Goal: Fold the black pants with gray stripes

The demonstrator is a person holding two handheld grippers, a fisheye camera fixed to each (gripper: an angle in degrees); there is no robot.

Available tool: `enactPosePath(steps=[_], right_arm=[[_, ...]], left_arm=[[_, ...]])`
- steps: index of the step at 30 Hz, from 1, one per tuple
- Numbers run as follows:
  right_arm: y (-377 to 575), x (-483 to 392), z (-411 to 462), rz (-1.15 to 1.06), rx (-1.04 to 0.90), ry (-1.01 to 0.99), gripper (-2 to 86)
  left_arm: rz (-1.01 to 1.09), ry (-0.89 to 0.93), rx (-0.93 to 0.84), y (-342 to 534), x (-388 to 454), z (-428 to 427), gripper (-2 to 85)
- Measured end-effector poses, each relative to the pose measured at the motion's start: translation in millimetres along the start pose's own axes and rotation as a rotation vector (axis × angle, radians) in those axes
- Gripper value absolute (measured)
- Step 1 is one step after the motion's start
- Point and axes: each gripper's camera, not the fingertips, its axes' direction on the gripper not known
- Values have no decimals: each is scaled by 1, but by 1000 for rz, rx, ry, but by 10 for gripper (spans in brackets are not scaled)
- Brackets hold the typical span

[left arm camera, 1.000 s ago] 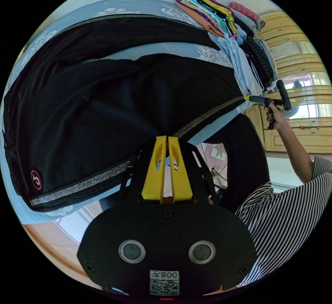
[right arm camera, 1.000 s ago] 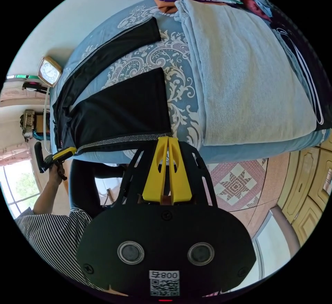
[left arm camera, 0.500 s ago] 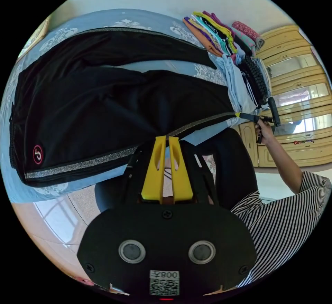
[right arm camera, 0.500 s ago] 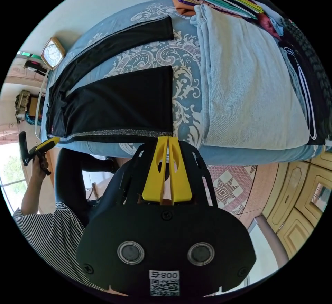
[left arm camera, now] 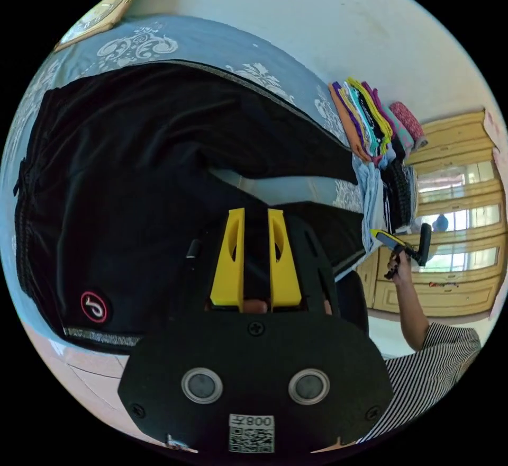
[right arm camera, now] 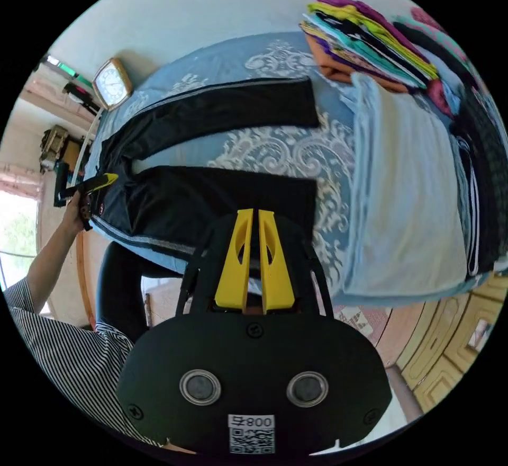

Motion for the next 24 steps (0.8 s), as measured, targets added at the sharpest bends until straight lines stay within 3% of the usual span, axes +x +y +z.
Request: enactPosePath(steps=[4,7,16,24], right_arm=[[-51,-35,35,-120,-73,9,5],[-67,-43,65,-135,-158,27,0],[-81,-38,54,-159,-111,-42,1],[-118,-22,20,-89,5,46,30]], left_arm=[[-68,-48,-71,-22,-8,17,43],[-78,-34,-16,-33,-9,13,14],[-44,-36,63,-45,-7,-4,10],[199,-83,109,-31,33,-26,62]])
